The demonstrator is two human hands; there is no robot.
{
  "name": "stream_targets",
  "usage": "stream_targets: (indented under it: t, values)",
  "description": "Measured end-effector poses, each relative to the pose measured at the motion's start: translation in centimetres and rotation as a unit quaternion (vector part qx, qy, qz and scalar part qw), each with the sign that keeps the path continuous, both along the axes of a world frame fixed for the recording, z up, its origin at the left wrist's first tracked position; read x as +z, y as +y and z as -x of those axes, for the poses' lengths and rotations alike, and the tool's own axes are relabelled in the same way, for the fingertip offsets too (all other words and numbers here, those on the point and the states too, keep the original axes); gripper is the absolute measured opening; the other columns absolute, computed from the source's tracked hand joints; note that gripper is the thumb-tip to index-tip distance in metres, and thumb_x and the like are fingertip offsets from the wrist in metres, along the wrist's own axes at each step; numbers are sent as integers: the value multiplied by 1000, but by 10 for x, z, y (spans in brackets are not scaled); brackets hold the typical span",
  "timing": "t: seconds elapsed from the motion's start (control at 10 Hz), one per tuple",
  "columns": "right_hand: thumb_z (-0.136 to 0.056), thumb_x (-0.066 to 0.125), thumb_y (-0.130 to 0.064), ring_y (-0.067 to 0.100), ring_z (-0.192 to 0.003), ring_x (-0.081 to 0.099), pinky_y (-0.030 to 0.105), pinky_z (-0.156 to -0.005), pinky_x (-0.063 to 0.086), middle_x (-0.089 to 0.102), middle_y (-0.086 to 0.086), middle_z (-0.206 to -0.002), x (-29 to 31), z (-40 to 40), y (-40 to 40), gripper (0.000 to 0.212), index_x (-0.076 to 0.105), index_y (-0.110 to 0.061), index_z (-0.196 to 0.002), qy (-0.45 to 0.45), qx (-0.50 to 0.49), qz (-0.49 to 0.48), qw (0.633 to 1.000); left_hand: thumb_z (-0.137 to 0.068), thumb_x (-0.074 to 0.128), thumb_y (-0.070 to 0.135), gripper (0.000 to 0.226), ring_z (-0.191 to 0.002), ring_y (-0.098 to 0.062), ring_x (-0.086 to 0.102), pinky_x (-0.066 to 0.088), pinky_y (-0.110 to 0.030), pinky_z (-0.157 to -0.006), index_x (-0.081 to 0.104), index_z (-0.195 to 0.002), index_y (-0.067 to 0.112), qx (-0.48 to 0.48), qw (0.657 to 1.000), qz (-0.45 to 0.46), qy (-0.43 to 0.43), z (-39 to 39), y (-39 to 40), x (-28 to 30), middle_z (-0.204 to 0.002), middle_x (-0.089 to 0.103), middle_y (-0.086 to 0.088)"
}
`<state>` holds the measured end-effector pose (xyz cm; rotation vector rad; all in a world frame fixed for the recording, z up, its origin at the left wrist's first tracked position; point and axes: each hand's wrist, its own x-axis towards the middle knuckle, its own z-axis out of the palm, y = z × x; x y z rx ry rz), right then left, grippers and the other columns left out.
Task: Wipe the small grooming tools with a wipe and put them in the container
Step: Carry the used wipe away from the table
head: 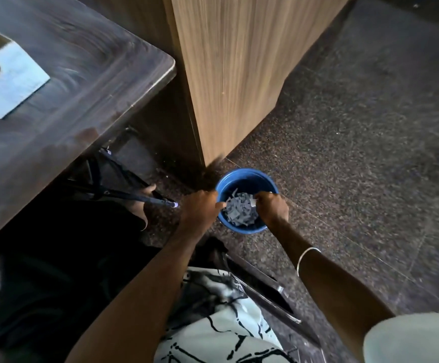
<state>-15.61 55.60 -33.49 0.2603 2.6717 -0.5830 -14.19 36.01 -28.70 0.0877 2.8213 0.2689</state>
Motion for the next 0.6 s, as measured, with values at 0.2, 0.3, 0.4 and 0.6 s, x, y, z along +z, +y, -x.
stream_targets:
  t: [0.2, 0.3, 0.4, 0.6]
  values:
    - [-96, 46, -15, 35, -108, 66, 43, -90, 52, 70, 11, -122, -6, 0, -4, 38, 69, -31, -121, -10, -8, -9, 1000, -92, 59, 42, 31, -93, -29, 69, 48, -34, -72, 67, -108, 16, 11, 999, -20, 23, 3, -6, -1, -98, 74, -8]
    - [-95, 48, -14, 35, -108, 66, 43, -88, 52, 70, 11, -120, -8, 2, -5, 38, 69, -32, -121, -9, -13, -15, 1000, -93, 59, 42, 32, -92, -28, 69, 50, -35, -74, 67, -110, 17, 16, 999, -29, 26, 5, -9, -3, -99, 74, -7]
    - [-95, 51, -19, 34, -106, 67, 42, -86, 53, 71, 9, -117, -5, 3, -5, 34, 69, -33, -119, -13, -15, -18, 1000, -93, 58, 41, 32, -93, -27, 69, 50, -34, -74, 67, -111, 16, 17, 999, -39, 31, 5, -9, 0, -99, 74, -7]
    - [-96, 49, -16, 34, -103, 68, 43, -85, 54, 72, 10, -115, 3, 7, -5, 35, 70, -31, -119, 2, -12, -19, 1000, -94, 57, 42, 32, -91, -26, 69, 54, -36, -76, 66, -110, 16, 31, 997, -59, 25, 6, -13, 2, -99, 73, -6]
